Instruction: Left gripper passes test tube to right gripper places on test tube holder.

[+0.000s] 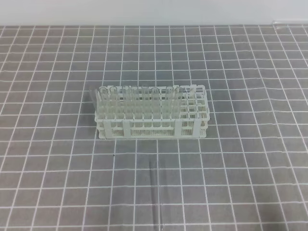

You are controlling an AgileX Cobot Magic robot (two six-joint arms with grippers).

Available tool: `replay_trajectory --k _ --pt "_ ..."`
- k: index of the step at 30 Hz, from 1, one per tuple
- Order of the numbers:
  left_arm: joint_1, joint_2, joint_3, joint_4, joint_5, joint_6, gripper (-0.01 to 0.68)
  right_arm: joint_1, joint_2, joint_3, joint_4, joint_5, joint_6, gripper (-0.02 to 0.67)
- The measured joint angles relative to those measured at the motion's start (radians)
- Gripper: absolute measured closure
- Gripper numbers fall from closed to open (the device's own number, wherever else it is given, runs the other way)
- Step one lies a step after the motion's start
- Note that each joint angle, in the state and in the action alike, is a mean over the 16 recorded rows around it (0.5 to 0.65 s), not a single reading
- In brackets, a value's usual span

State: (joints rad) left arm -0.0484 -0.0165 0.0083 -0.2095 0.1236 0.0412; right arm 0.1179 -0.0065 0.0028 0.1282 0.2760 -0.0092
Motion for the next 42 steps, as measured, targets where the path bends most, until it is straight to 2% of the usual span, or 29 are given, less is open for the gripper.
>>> replay_trajectory --k 8,16,20,25,32,37,42 --pt "0.0 -0.012 0.004 -0.046 -0.046 -0.08 0.674 0.0 0.0 -0.001 0.149 -0.077 0.0 0.662" --pt "0.0 -0.02 0.006 -0.094 -0.092 -0.161 0.674 0.0 0.0 -0.002 0.391 -0.209 -0.009 0.662" --pt "0.0 -0.016 0.005 -0.098 -0.088 -0.162 0.673 0.0 0.0 -0.002 0.468 -0.245 -0.015 0.662" --pt "0.0 0.003 -0.02 -0.106 -0.06 -0.166 0.673 0.0 0.005 -0.018 0.486 -0.221 -0.022 0.662" --pt "0.0 0.113 -0.133 -0.117 0.051 -0.16 0.673 0.0 0.097 -0.115 0.473 -0.094 -0.024 0.662" --pt "0.0 0.284 -0.264 -0.122 0.183 -0.132 0.673 0.0 0.24 -0.237 0.434 0.044 -0.024 0.662" --pt "0.0 0.512 -0.392 -0.169 0.329 -0.021 0.673 0.0 0.431 -0.372 0.38 0.185 -0.026 0.662"
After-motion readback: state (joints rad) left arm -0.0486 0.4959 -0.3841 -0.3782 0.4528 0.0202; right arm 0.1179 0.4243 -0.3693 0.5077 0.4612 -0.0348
